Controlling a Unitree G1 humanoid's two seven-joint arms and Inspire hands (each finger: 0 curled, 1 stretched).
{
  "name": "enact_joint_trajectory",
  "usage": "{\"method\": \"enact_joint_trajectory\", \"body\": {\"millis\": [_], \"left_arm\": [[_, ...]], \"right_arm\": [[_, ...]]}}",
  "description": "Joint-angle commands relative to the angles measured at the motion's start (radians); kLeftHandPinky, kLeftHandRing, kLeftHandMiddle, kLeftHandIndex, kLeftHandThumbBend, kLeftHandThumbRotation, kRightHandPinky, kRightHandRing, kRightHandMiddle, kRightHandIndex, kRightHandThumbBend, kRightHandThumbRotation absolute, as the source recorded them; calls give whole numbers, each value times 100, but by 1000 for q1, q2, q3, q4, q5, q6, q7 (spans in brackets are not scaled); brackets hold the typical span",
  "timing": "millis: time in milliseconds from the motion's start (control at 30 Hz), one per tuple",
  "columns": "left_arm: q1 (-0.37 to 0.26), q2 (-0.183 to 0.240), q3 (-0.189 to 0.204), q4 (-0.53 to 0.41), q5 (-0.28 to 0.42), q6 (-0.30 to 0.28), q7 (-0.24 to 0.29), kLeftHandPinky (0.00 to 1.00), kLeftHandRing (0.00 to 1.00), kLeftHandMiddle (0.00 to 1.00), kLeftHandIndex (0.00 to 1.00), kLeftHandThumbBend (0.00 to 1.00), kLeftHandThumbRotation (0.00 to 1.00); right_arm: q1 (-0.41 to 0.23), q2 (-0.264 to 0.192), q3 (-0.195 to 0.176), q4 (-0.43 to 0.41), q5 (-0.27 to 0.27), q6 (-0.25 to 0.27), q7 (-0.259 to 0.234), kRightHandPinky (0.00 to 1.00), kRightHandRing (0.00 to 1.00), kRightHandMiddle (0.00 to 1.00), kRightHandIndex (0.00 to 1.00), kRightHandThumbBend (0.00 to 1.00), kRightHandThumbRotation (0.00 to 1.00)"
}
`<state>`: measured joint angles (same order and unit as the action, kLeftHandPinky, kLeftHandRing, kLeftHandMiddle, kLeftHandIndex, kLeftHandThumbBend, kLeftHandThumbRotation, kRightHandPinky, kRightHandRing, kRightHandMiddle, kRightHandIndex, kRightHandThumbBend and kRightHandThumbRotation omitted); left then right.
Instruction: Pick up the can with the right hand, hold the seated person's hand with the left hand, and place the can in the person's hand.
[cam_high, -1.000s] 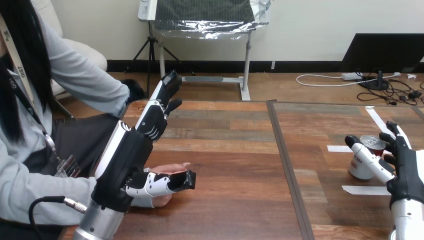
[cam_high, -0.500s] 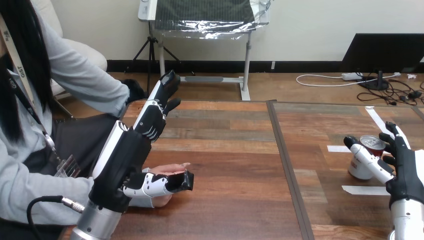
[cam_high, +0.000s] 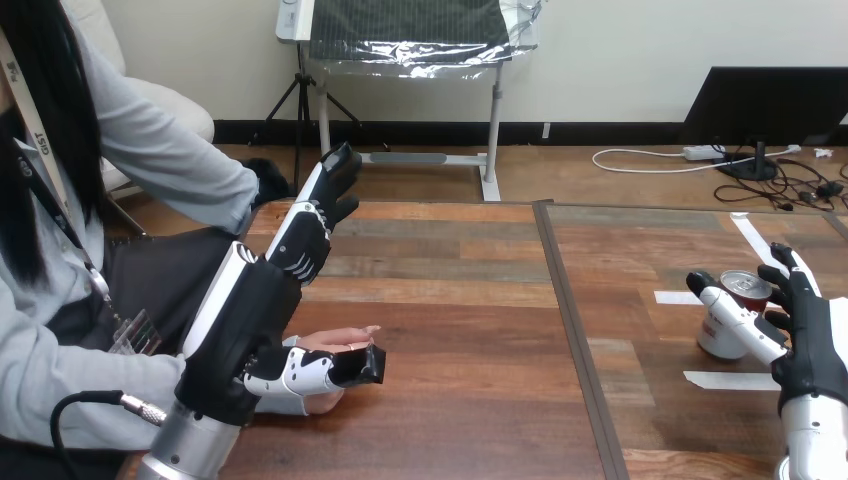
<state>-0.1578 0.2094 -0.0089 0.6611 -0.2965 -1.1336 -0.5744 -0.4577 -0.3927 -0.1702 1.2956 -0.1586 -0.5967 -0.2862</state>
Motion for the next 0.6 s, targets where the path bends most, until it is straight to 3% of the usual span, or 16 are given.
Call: {"method": "enact_joint_trajectory", "body": {"millis": [0,567], "left_arm": [[-31,15,15,-51,-27,2,-10,99,100,100,100,100,58],[-27,17,15,-69,-84,20,-73,97,100,100,100,100,55]], "right_arm": [[-66,1,8,8,1,18,9,83,87,88,93,100,56],[-92,-6,8,19,1,67,20,78,84,87,93,100,53]]}}
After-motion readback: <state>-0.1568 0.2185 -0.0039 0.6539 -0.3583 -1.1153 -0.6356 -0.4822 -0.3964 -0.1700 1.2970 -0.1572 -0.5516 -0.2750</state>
